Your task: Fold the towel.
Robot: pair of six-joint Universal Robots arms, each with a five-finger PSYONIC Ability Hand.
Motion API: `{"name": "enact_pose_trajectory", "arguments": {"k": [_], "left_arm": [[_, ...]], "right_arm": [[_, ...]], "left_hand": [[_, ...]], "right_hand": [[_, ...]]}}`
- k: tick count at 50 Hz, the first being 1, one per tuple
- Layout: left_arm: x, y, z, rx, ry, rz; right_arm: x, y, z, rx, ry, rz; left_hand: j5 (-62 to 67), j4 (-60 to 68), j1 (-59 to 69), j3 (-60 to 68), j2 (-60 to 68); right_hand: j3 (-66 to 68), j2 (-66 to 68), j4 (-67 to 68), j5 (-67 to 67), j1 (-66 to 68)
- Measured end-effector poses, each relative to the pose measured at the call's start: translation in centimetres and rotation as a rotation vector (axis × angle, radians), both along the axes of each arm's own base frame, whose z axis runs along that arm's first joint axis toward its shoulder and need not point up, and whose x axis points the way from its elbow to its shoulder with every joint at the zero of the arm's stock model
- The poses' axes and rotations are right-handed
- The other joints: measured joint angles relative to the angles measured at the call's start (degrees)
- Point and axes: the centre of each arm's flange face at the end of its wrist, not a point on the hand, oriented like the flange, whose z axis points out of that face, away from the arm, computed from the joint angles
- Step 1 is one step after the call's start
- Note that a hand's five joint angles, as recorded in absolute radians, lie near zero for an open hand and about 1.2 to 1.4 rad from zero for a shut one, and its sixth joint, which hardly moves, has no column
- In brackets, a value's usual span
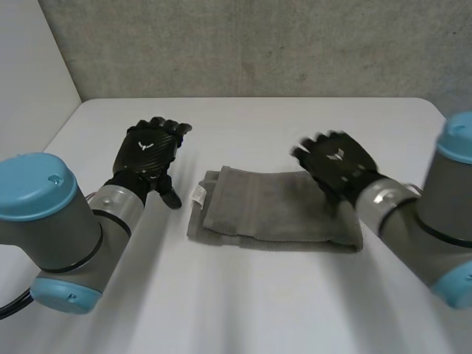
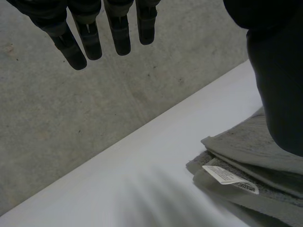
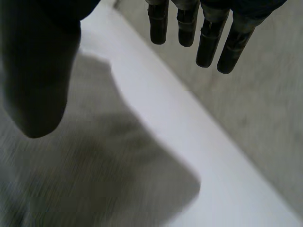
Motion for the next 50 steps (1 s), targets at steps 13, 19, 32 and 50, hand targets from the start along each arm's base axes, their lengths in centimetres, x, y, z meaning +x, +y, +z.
{"name": "enact_pose_trajectory", "arguments": {"k": [13, 19, 32, 50], "left_arm": [[-0.4, 0.5, -0.6, 0.017, -0.009, -0.015], [-0.4, 0.6, -0.8, 0.021, -0.011, -0.019], [-0.4, 0.7, -0.9, 0.024, -0.012, -0.02], [-0.4, 0.8, -1.0, 0.029, -0.013, -0.02]], "right_arm": [[-5.1, -0.6, -6.1, 0.098, 0.112, -0.102], [-5.3, -1.0, -7.9, 0.116, 0.12, -0.106], [-5.1, -1.6, -7.8, 0.11, 0.11, -0.116], [-5.1, -1.1, -8.2, 0.137, 0.09, -0.117]], "left_hand": [[0.0, 0.0, 0.0, 0.0, 0.0], [0.0, 0.0, 0.0, 0.0, 0.0], [0.0, 0.0, 0.0, 0.0, 0.0], [0.0, 0.0, 0.0, 0.0, 0.0]], "right_hand": [[22.88, 22.89, 22.35, 23.85, 23.8], [45.53, 46.56, 45.14, 46.18, 47.09], [41.54, 41.19, 41.33, 42.15, 42.31], [52.69, 52.34, 52.33, 52.67, 53.58]]}}
